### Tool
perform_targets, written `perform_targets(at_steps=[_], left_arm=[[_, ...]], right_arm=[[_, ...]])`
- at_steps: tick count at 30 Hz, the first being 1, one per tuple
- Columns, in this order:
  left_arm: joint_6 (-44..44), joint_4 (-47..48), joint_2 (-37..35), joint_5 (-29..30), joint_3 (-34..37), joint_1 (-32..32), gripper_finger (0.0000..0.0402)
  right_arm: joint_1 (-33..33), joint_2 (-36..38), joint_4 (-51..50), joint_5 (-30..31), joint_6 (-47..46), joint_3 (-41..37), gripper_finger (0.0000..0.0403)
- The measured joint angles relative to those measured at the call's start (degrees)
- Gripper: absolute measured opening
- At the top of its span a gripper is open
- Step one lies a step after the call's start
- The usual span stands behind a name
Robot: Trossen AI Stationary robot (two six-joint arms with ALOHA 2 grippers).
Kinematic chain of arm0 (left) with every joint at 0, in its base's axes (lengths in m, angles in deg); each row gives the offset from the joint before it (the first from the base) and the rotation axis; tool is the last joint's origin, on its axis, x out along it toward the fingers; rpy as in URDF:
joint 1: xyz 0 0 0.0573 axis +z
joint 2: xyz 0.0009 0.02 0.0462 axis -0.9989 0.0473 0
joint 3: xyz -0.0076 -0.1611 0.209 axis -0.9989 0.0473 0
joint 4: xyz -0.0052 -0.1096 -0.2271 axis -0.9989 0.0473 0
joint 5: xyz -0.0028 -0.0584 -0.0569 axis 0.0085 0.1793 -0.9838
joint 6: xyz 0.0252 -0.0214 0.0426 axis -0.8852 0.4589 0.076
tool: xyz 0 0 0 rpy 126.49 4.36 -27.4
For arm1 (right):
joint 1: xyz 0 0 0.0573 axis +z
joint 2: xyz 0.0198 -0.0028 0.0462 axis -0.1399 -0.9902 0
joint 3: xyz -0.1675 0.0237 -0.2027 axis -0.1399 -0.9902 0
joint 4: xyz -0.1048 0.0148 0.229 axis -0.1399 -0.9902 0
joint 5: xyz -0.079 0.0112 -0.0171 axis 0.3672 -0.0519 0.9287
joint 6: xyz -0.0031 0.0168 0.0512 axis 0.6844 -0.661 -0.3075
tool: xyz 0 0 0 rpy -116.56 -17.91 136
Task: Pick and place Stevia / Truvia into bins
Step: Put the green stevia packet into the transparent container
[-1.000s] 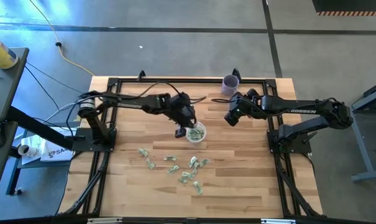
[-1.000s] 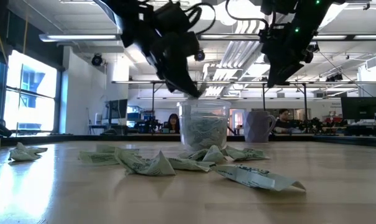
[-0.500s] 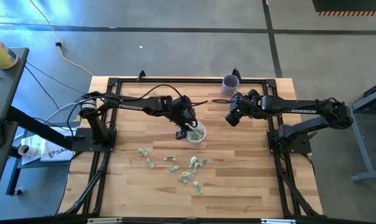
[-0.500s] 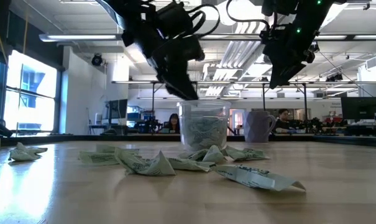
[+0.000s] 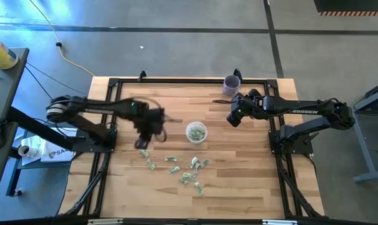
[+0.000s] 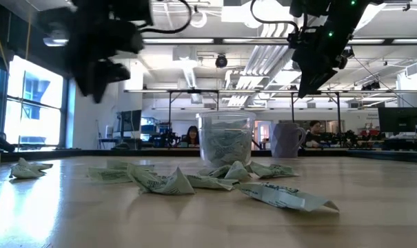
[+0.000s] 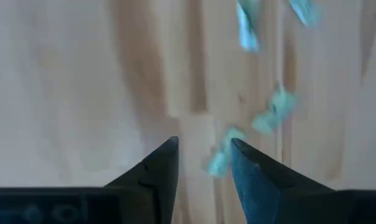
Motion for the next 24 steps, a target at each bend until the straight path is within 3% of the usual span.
perform_targets(at_steps=[5, 10, 18, 24], left_arm=[[-1.36, -7.35, -4.7, 3.79, 11.67, -8.15, 0.0168], [1.22, -13.17, -4.73, 7.02, 18.0, -13.33, 0.0195], [1.48, -18.68, -4.34, 6.04, 22.5, -15.47, 0.0237], [1.87, -24.78, -4.32, 4.31, 26.7, -15.46, 0.0219]], right_arm=[[-0.62, 0.0, 0.1, -0.23, 1.18, -0.02, 0.0209], [-1.16, 0.0, 0.13, -0.79, 1.21, -0.04, 0.0209], [-1.44, 0.0, -0.05, -0.77, 1.21, -0.04, 0.0209], [-1.44, 0.0, -0.01, -0.69, 1.18, -0.04, 0.0209]])
